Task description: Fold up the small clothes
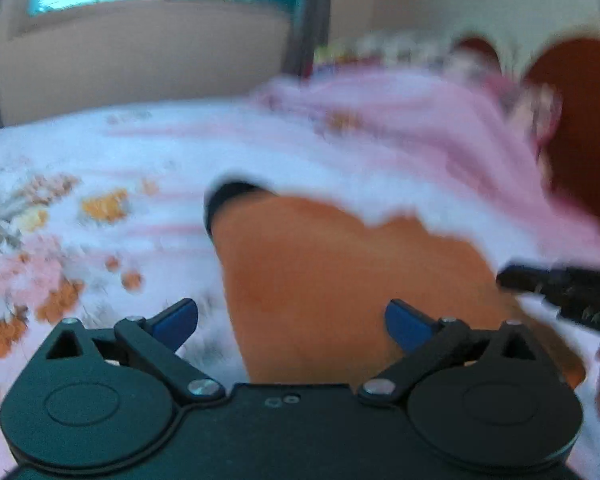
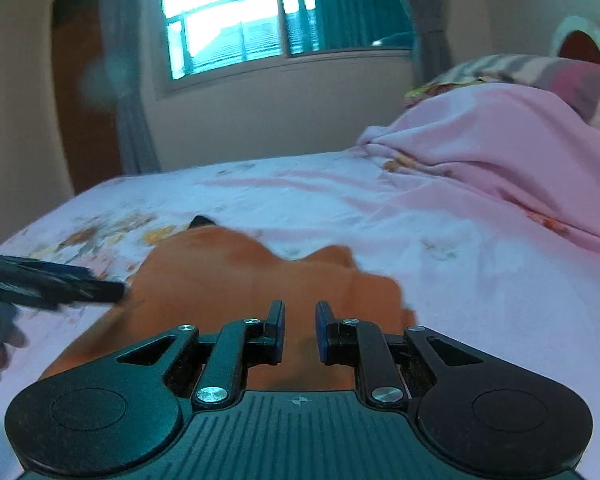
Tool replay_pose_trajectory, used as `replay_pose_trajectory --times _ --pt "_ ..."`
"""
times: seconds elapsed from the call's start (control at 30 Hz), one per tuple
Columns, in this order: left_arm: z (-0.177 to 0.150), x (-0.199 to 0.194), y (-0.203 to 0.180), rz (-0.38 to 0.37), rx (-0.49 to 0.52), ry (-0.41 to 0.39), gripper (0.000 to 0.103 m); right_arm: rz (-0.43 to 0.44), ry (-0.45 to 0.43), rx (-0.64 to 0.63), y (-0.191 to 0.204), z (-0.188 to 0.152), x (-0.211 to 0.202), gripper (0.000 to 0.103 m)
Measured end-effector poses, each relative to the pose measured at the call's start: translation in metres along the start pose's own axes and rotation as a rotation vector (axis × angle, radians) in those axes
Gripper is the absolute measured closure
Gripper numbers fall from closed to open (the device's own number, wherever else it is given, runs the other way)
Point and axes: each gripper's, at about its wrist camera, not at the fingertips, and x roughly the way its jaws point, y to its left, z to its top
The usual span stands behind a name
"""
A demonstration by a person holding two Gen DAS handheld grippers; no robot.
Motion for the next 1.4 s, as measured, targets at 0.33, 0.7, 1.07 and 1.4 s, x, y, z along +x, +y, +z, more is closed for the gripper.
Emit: replay_pose_trajectory --times 0.33,0.7,1.07,1.4 --pt "-0.01 0.006 -0.002 0.008 -0.087 0.023 0.001 -0.071 0.104 -0.03 0.004 -0.022 0.031 0.087" --pt "-0.036 -0.052 -0.031 0.037 -0.002 -0.016 0.004 -0.045 0.043 -0.028 0.019 -0.019 -0.039 0.068" --pt "-0.073 -0.031 -0.034 0.073 -0.024 0.039 0.001 -0.104 0.172 -0.049 0.02 -0.039 -0.009 0.069" --pt "-0.096 -0.046 -0.026 0.075 -0.036 0.071 0.001 -0.126 0.167 -0.024 0.003 -0.055 -0.029 0.059"
